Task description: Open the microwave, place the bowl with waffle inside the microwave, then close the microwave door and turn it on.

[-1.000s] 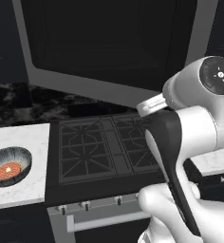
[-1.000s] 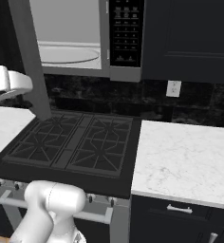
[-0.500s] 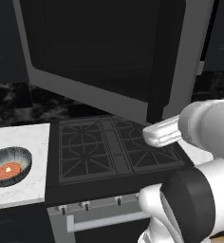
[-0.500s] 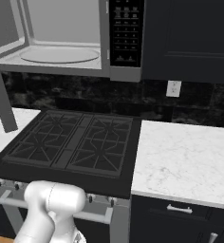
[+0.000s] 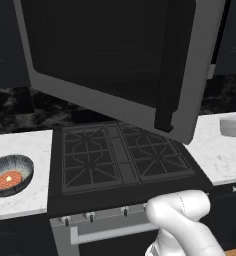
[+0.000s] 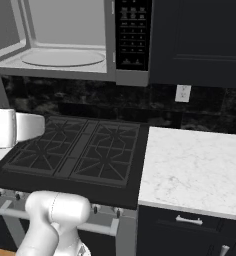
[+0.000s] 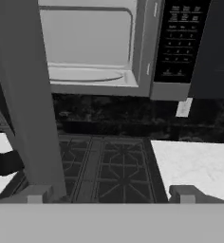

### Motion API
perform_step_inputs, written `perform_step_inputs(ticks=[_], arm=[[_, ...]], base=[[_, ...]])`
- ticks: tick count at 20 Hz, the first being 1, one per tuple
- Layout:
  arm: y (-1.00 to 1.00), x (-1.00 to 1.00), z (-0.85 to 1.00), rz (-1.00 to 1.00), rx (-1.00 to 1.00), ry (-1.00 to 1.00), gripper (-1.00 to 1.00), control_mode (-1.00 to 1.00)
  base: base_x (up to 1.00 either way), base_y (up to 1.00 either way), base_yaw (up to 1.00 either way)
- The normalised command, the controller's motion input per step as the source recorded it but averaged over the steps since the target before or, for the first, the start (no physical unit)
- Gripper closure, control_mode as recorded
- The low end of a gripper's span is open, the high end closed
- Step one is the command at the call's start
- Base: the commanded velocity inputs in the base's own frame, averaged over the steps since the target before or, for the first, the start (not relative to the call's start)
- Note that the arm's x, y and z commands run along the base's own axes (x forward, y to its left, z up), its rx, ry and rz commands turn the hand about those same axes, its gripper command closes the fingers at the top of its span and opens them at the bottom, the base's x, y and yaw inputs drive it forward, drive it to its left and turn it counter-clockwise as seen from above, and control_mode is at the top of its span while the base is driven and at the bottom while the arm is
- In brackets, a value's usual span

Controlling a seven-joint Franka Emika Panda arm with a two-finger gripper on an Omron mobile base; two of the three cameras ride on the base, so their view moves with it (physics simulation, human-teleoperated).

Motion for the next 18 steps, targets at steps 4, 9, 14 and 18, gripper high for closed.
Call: perform_step_inputs(ticks=[4,9,14,18], arm=[[-0.51,0.39,0.04,0.21,0.46,-0.12,-1.0,-1.0],[0.0,0.9,-0.05,0.34,0.46,0.03,-1.0,-1.0],[0.0,0.72,-0.14,0.31,0.39,0.08,-1.0,-1.0],[0.22,0.57,-0.05,0.09,0.3,0.09,-1.0,-1.0]], base=[[0.0,0.0,0.0],[0.0,0.0,0.0],[0.0,0.0,0.0],[0.0,0.0,0.0]])
